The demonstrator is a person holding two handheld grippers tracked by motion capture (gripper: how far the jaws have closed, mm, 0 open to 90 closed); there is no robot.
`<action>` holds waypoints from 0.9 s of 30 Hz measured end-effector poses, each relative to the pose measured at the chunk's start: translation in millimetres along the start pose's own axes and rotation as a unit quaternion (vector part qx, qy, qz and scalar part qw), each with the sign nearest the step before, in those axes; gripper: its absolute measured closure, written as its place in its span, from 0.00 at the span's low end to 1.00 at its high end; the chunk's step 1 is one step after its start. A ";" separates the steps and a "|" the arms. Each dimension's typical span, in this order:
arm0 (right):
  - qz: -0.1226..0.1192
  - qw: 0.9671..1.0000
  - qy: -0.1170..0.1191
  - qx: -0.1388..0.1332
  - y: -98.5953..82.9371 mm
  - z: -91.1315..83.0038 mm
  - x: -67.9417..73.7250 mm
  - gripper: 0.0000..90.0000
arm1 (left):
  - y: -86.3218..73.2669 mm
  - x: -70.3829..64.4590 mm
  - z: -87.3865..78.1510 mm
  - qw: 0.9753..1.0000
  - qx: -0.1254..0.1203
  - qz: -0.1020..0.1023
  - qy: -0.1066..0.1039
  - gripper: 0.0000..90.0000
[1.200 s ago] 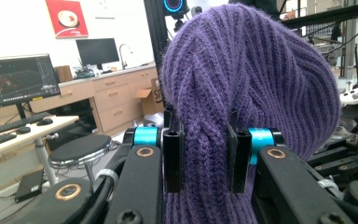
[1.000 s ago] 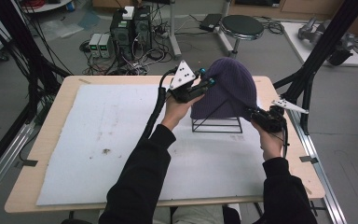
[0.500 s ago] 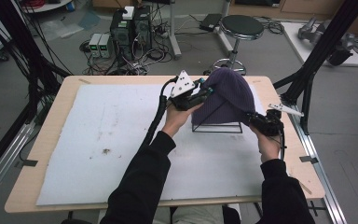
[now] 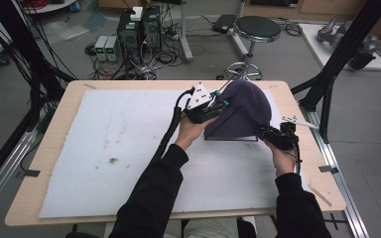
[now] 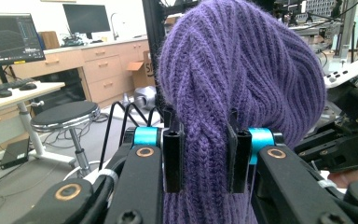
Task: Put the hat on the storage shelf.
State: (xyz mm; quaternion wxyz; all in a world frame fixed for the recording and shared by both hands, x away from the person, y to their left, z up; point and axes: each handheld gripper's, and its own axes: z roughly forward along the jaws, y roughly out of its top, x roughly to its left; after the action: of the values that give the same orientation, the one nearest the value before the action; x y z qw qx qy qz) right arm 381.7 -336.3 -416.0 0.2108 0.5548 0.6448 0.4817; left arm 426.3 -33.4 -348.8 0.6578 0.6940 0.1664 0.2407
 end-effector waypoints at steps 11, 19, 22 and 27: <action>0.005 1.000 0.011 0.018 -1.2 4.9 -3.1 0.77 | -0.8 -2.7 -2.5 1.000 0.007 0.002 0.003 0.80; 0.015 0.999 0.001 0.034 -1.7 6.2 -8.3 0.52 | -3.9 -3.4 -2.0 1.000 0.013 -0.009 0.007 0.77; 0.028 0.999 -0.006 0.032 -1.0 3.4 -9.4 0.44 | -6.6 -1.8 -2.0 0.999 0.015 -0.028 0.000 0.69; 0.028 0.999 -0.009 0.012 2.3 -4.5 -8.3 0.28 | -8.8 4.7 -4.1 0.998 0.016 -0.061 0.003 0.45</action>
State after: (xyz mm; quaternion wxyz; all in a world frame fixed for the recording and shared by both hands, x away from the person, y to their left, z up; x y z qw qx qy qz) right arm 381.7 -345.8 -414.3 0.1961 0.5797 0.6326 0.4746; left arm 428.6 -26.7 -357.0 0.6595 0.6924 0.2139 0.1997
